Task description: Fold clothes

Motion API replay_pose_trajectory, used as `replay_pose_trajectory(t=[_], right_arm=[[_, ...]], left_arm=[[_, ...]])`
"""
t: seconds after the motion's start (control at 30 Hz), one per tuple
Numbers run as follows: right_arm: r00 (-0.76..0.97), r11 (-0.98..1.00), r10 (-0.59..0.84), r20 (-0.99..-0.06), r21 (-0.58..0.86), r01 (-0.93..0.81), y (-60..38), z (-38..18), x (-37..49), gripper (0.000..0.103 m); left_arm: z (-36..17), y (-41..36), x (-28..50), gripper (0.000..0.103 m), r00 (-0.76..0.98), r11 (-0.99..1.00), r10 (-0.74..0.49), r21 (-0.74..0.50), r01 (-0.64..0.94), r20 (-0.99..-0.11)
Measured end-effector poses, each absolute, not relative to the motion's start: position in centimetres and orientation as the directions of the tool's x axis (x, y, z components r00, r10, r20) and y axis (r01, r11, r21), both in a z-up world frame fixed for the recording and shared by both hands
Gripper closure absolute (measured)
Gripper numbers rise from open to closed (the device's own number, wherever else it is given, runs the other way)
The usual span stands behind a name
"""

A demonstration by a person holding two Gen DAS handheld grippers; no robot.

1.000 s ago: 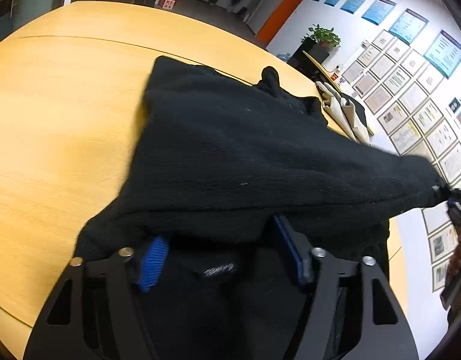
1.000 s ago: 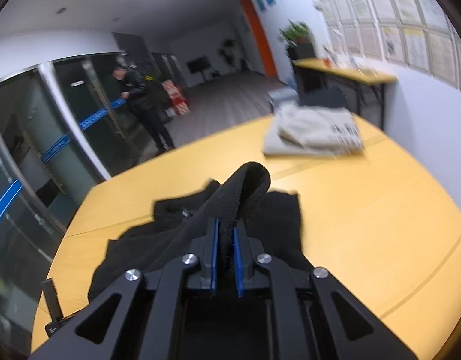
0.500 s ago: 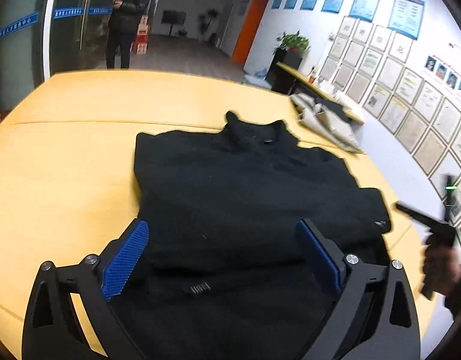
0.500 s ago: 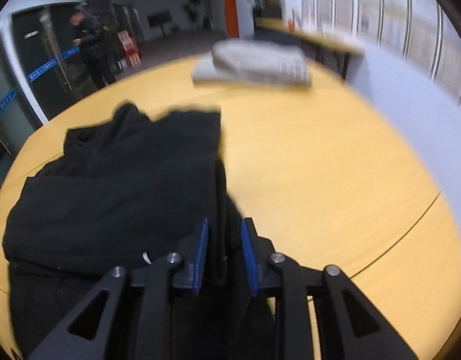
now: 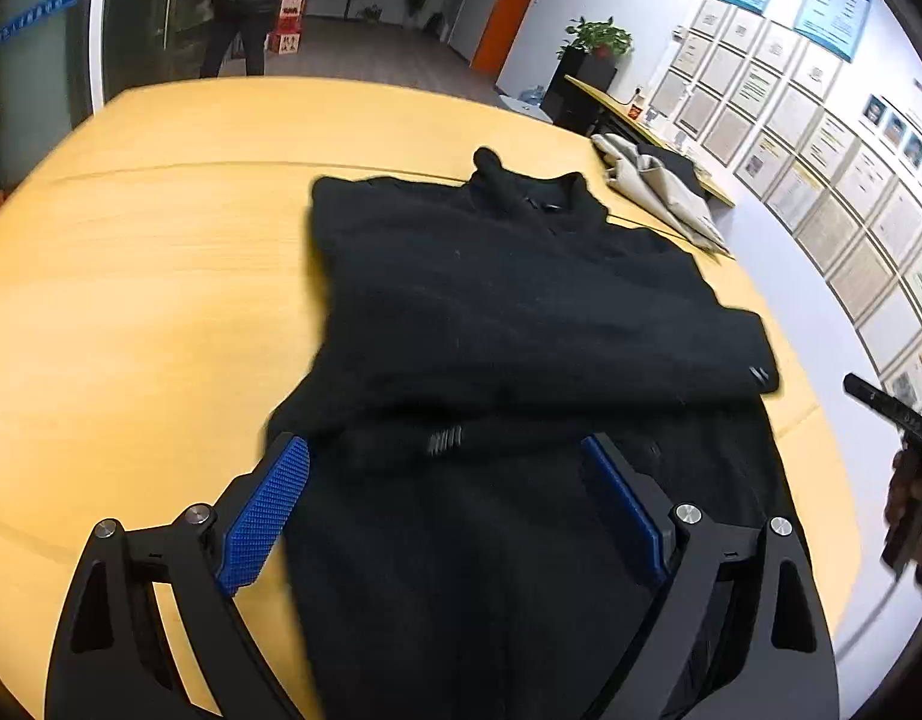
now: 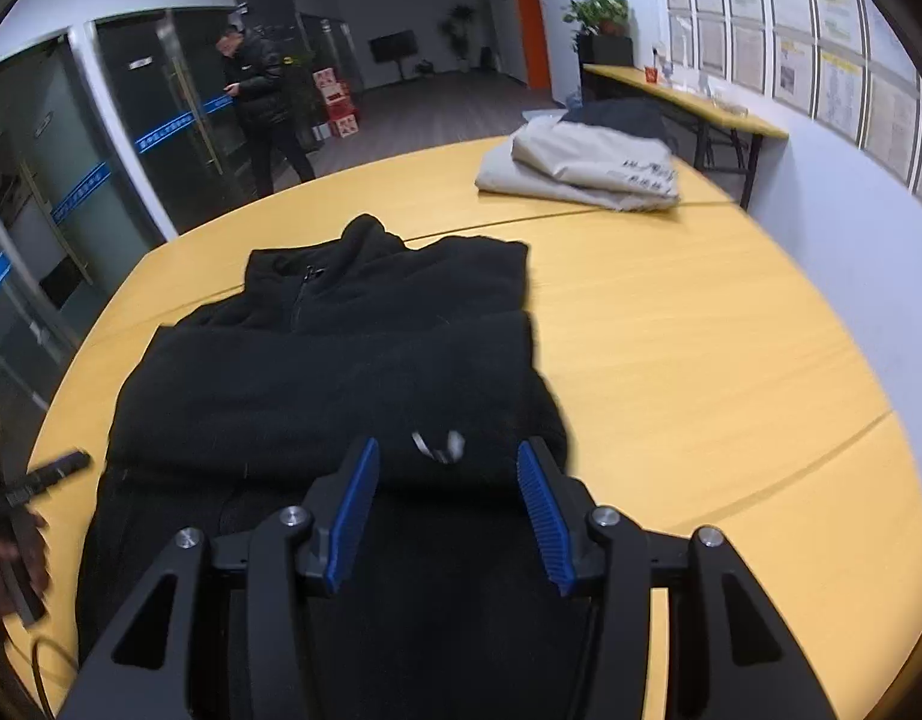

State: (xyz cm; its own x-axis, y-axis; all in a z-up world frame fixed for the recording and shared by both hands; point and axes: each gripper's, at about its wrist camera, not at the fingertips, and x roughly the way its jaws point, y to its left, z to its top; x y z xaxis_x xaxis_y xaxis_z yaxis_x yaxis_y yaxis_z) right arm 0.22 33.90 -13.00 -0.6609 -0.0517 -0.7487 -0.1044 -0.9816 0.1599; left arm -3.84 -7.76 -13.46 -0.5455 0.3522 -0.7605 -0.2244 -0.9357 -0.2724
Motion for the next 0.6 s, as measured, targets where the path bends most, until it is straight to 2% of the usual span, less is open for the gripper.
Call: replay_pose_trajectory(t=[0.13, 0.2, 0.4, 0.6], right_arm=[[-0.642, -0.983, -0.035, -0.766, 0.141, -0.114, 35.5, -9.7, 6.5, 0.040], [-0.617, -0.981, -0.041, -0.786, 0.148, -0.123, 36.1, -9.3, 9.0, 0.038], [-0.459, -0.985, -0.103, -0.882, 0.154, -0.073, 35.6, -14.1, 14.3, 0.039], [-0.504, -0.980, -0.190, -0.843, 0.193, 0.047, 37.5, -11.1, 18.5, 0.039]], left_arm=[[-10.2, -11.0, 2.5, 0.010, -0.538, -0.947, 0.320, -0.240, -0.214, -0.780], [-9.7, -12.0, 5.3, 0.010, -0.512, -0.949, 0.312, -0.244, -0.198, -0.800], [-10.0, -11.8, 12.5, 0.011, -0.471, -0.968, 0.249, -0.223, -0.113, -0.846], [-5.8, -12.8, 21.4, 0.011, -0.529, -0.984, 0.156, -0.176, -0.013, -0.834]])
